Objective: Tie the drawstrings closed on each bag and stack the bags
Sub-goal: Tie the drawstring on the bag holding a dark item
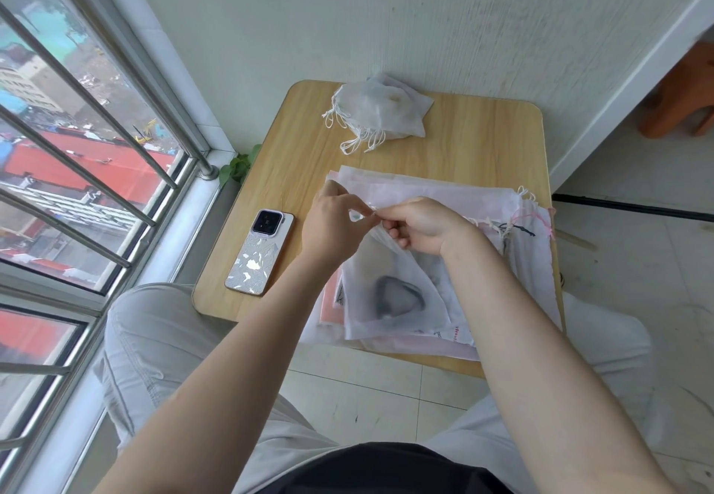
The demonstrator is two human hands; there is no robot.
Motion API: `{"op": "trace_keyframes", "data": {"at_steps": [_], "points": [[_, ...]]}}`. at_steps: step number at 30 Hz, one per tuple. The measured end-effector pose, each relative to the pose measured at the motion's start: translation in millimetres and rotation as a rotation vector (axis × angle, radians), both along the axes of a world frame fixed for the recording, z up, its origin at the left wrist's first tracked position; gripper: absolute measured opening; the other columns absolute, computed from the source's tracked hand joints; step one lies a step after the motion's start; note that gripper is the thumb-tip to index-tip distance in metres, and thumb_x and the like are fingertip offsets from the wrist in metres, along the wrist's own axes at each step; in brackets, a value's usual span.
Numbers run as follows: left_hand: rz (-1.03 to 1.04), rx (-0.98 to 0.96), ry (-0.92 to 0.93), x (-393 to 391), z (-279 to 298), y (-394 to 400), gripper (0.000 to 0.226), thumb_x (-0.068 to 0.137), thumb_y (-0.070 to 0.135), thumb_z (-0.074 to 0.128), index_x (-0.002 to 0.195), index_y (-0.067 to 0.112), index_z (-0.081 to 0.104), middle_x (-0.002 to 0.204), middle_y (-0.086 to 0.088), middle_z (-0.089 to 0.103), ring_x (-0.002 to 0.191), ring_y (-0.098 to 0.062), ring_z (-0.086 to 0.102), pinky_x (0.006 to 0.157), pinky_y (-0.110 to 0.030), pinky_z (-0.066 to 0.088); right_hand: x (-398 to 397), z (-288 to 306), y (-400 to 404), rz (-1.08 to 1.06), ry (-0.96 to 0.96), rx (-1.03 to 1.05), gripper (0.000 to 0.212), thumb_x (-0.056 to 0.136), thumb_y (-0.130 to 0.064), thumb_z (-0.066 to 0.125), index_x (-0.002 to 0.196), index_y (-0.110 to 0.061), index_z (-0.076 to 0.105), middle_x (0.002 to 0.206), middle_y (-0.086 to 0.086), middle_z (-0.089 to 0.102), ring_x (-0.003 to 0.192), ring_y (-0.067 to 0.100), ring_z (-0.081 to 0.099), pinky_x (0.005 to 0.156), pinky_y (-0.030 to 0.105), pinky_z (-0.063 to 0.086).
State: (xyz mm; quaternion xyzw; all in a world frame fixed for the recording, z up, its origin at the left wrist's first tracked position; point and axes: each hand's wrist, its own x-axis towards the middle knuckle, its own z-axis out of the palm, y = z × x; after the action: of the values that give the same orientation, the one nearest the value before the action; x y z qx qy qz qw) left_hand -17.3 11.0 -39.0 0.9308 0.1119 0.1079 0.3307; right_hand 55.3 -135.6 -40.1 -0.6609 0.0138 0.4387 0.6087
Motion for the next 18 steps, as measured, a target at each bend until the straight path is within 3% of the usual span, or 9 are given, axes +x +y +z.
{"op": "trace_keyframes", "data": {"at_steps": [3,6,10,14,18], "points": [[0.023,-0.065,0.069,3,2,0,0.019,0.082,0.034,0.077,0.089,0.017,0.076,0.097,0.004,0.048,0.089,-0.013,0.053,0.073,-0.026,0.044,0,0,-5,-0.029,-0.042,0.033,0.006,0.090,-0.005,0.066,0.092,-0.001,0.068,0.065,0.004,0.048,0.056,0.011,0.039,0.046,0.021,0.029],[0.048,-0.196,0.164,5,8,0,0.011,0.086,0.028,0.068,0.084,0.017,0.071,0.102,0.003,0.050,0.089,-0.010,0.051,0.075,-0.023,0.038,1,1,-8,-0.071,-0.131,-0.008,0.007,0.088,-0.003,0.067,0.094,0.000,0.070,0.065,0.005,0.054,0.056,0.012,0.044,0.049,0.022,0.033],[0.032,-0.345,0.247,9,16,-2,0.028,0.093,0.018,0.046,0.077,-0.004,0.055,0.100,-0.007,0.050,0.096,-0.014,0.045,0.068,-0.023,0.033,0,0,-7,-0.115,-0.232,-0.089,0.020,0.086,-0.015,0.074,0.100,-0.001,0.070,0.073,0.005,0.063,0.060,0.013,0.053,0.058,0.025,0.044],[-0.041,-0.261,0.310,8,17,6,0.029,0.096,0.021,0.047,0.076,0.001,0.054,0.099,-0.002,0.048,0.094,-0.014,0.045,0.065,-0.019,0.031,1,-2,-6,-0.151,-0.251,-0.125,0.010,0.089,-0.017,0.071,0.089,-0.007,0.068,0.071,0.003,0.065,0.056,0.011,0.055,0.056,0.024,0.045],[-0.102,-0.108,0.301,2,7,22,0.022,0.094,0.026,0.058,0.087,0.007,0.067,0.101,0.001,0.051,0.101,-0.014,0.050,0.083,-0.025,0.036,3,-8,-10,-0.300,-0.259,-0.140,0.007,0.090,-0.010,0.065,0.085,-0.007,0.066,0.069,0.005,0.063,0.053,0.013,0.054,0.050,0.024,0.041]]}}
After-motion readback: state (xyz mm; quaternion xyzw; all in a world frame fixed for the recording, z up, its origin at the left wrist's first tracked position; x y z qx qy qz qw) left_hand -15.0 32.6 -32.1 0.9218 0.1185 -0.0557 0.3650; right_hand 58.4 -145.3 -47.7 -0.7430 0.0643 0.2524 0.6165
